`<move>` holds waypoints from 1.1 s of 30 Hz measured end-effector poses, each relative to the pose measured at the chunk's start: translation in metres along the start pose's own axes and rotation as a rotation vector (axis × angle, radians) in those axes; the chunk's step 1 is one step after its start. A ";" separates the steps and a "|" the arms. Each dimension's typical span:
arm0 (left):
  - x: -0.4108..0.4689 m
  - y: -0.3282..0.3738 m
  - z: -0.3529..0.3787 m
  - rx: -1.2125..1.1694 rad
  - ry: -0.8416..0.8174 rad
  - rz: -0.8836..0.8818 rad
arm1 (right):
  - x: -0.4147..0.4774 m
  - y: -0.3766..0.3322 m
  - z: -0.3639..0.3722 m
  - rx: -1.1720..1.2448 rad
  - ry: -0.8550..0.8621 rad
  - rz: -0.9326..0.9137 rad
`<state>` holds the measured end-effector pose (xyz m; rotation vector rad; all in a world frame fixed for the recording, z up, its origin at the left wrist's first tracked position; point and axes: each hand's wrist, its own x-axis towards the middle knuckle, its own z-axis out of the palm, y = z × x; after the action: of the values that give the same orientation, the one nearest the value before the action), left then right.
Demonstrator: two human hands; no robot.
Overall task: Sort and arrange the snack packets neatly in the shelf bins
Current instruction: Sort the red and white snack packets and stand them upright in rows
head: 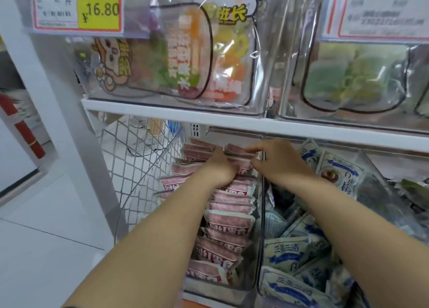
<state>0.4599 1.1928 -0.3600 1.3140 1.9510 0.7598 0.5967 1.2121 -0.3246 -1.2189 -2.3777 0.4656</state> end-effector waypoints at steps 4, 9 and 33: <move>0.006 -0.004 0.003 -0.085 -0.040 -0.002 | 0.012 0.005 0.000 -0.088 -0.175 -0.087; -0.006 -0.006 -0.003 -0.159 -0.063 0.074 | 0.024 0.013 0.001 -0.273 -0.310 -0.067; -0.097 -0.027 -0.059 0.447 0.230 0.277 | -0.033 -0.056 0.012 -0.180 -0.259 -0.249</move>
<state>0.4264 1.0866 -0.3248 1.8625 2.2355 0.6457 0.5697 1.1527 -0.3159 -0.9631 -2.7995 0.3534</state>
